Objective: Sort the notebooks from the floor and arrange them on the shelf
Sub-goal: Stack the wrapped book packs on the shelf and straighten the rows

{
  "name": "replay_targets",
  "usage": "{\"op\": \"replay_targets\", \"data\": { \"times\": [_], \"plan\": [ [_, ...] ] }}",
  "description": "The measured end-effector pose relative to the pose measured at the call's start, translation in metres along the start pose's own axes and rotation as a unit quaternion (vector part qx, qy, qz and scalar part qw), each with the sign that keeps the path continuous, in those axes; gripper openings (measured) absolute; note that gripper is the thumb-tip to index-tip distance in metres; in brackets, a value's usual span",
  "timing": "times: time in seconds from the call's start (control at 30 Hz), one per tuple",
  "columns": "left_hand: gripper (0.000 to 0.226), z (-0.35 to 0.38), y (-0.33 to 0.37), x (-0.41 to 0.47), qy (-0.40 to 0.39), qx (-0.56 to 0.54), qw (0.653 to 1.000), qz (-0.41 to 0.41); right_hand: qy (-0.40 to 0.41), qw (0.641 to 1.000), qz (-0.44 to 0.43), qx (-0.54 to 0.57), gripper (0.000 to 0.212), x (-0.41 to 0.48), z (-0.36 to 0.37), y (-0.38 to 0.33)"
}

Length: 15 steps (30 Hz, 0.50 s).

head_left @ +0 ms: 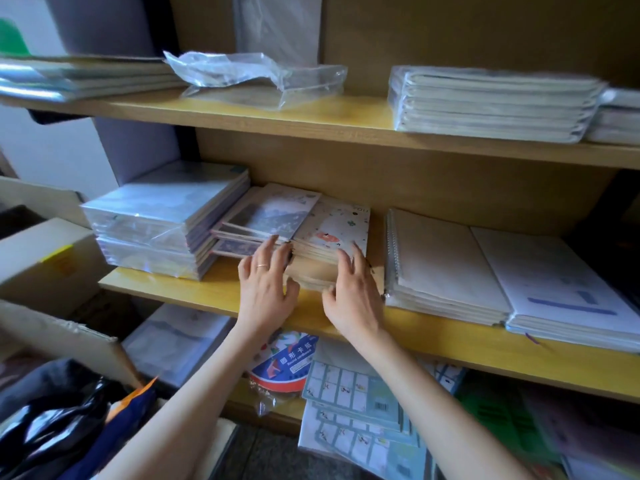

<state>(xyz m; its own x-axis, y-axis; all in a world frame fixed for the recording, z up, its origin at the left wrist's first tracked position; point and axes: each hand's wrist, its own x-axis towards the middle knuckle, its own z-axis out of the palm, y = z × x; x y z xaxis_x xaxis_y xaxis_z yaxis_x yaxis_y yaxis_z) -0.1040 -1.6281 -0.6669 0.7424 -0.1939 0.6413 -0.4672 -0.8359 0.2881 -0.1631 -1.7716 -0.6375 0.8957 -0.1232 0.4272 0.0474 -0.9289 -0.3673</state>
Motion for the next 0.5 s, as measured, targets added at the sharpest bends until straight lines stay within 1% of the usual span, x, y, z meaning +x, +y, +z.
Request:
{"op": "replay_targets", "data": {
  "times": [0.03,0.1,0.17,0.2,0.27,0.3,0.33,0.37,0.43,0.47,0.5],
  "plan": [
    [0.058,-0.002,-0.009,-0.003,0.025,-0.011,0.998,-0.063,0.035,0.998,-0.044,0.008,0.058,0.003,0.003,-0.005],
    [0.054,-0.008,-0.021,-0.004,0.031,-0.023,0.982,-0.185,0.061,0.992,-0.105,0.012,0.051,0.016,0.007,-0.021],
    [0.041,-0.016,-0.026,-0.001,0.001,-0.037,0.963,-0.267,0.045,0.987,-0.153,-0.022,0.049,0.033,0.011,-0.042],
    [0.040,-0.017,-0.028,0.001,-0.003,-0.086,0.952,-0.293,0.021,0.984,-0.170,-0.049,0.051,0.043,0.015,-0.052],
    [0.053,-0.021,-0.026,0.004,-0.018,-0.243,0.914,-0.325,-0.035,0.977,-0.186,-0.098,0.060,0.062,0.027,-0.067],
    [0.059,-0.022,-0.022,0.006,-0.030,-0.309,0.895,-0.320,-0.057,0.974,-0.181,-0.119,0.065,0.069,0.032,-0.070],
    [0.064,-0.021,-0.021,0.009,-0.037,-0.351,0.882,-0.313,-0.073,0.972,-0.176,-0.135,0.068,0.076,0.038,-0.071],
    [0.068,-0.018,-0.022,0.011,-0.047,-0.367,0.875,-0.313,-0.081,0.971,-0.172,-0.144,0.069,0.083,0.045,-0.070],
    [0.082,-0.011,-0.028,0.016,-0.076,-0.349,0.875,-0.327,-0.074,0.971,-0.167,-0.154,0.066,0.091,0.055,-0.068],
    [0.084,-0.011,-0.029,0.018,-0.094,-0.337,0.875,-0.336,-0.062,0.971,-0.168,-0.157,0.065,0.094,0.058,-0.067],
    [0.082,-0.012,-0.029,0.021,-0.111,-0.322,0.877,-0.340,-0.048,0.971,-0.171,-0.160,0.063,0.097,0.060,-0.067]
  ]
}}
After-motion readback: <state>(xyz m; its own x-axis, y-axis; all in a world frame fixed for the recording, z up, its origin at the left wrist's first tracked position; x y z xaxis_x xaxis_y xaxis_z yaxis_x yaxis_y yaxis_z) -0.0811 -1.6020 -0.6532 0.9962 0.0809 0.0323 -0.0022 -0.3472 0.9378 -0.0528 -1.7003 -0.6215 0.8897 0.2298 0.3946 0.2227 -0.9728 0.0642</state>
